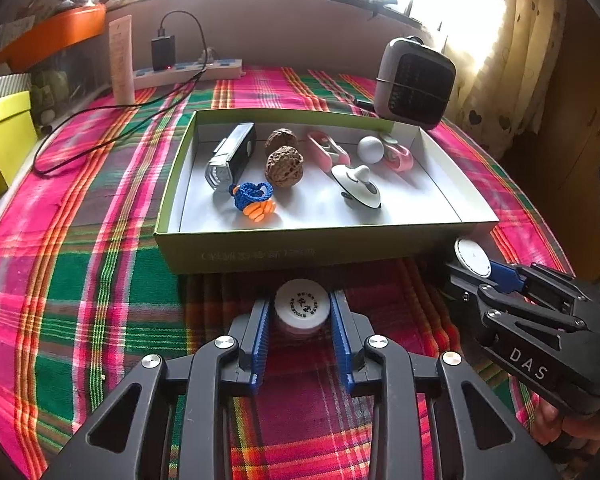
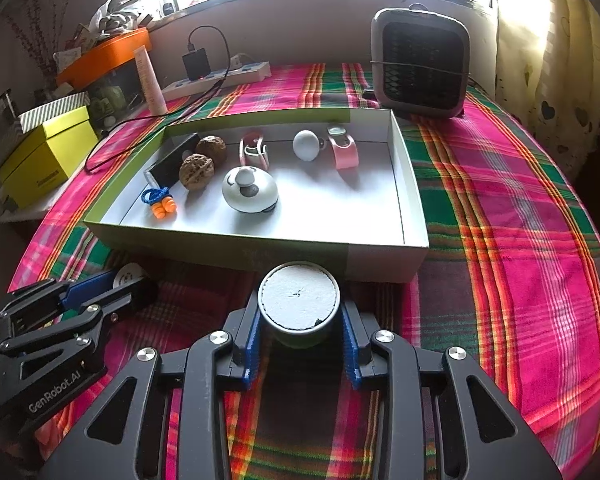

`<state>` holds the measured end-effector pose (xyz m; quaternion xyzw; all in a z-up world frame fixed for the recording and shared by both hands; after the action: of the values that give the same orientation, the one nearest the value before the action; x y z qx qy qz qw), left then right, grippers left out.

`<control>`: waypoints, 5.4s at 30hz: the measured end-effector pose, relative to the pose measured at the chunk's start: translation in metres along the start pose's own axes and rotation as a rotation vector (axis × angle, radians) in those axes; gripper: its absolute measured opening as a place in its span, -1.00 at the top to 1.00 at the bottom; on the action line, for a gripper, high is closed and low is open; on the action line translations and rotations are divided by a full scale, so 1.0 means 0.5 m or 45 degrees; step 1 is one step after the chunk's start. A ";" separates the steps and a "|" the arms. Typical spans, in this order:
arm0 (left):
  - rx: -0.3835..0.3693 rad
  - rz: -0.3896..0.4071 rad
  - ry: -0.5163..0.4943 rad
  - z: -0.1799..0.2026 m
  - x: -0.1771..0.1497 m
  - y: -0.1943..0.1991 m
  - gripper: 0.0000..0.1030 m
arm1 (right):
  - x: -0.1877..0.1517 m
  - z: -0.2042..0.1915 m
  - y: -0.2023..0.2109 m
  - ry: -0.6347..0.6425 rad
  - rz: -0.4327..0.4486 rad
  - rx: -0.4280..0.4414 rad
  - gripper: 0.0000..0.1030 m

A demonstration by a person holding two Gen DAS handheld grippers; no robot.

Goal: Organize objects
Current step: 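Carry the white container with the left tool while the right tool carries the green one, then open the left tool on the white container while the right tool releases the green one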

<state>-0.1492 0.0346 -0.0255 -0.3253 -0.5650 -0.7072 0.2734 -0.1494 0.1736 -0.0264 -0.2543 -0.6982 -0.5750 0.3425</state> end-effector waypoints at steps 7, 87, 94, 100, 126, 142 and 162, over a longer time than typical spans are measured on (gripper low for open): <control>-0.004 0.002 -0.026 0.010 -0.002 0.008 0.49 | -0.001 -0.003 0.014 0.006 0.026 0.013 0.33; -0.033 0.014 -0.055 0.027 0.128 -0.092 0.49 | 0.136 0.038 -0.096 0.053 0.032 0.085 0.33; -0.036 -0.013 -0.060 0.029 0.120 -0.107 0.49 | 0.129 0.042 -0.112 0.050 0.004 0.084 0.33; -0.037 -0.026 -0.063 0.030 0.116 -0.113 0.49 | 0.127 0.037 -0.119 0.072 -0.001 0.081 0.33; -0.034 -0.043 -0.072 0.030 0.110 -0.122 0.49 | 0.129 0.026 -0.126 0.107 0.014 0.099 0.33; -0.037 -0.045 -0.069 0.033 0.111 -0.122 0.47 | 0.128 0.025 -0.123 0.113 0.015 0.101 0.33; -0.037 -0.043 -0.060 0.030 0.107 -0.118 0.31 | 0.126 0.021 -0.122 0.118 0.015 0.110 0.18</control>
<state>-0.2256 0.0606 -0.0187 -0.3360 -0.5665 -0.7120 0.2434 -0.2372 0.1689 -0.0171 -0.2165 -0.7043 -0.5534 0.3884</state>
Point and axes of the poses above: each gripper's, at about its wrist camera, not at the fingertips, and y roughly against the way its jaws point, z to its right, x to its top, the point moved 5 cm from there along -y, roughly the way its jaws point, and after that the axes turned 11 degrees about z, right-handed, at the moved point
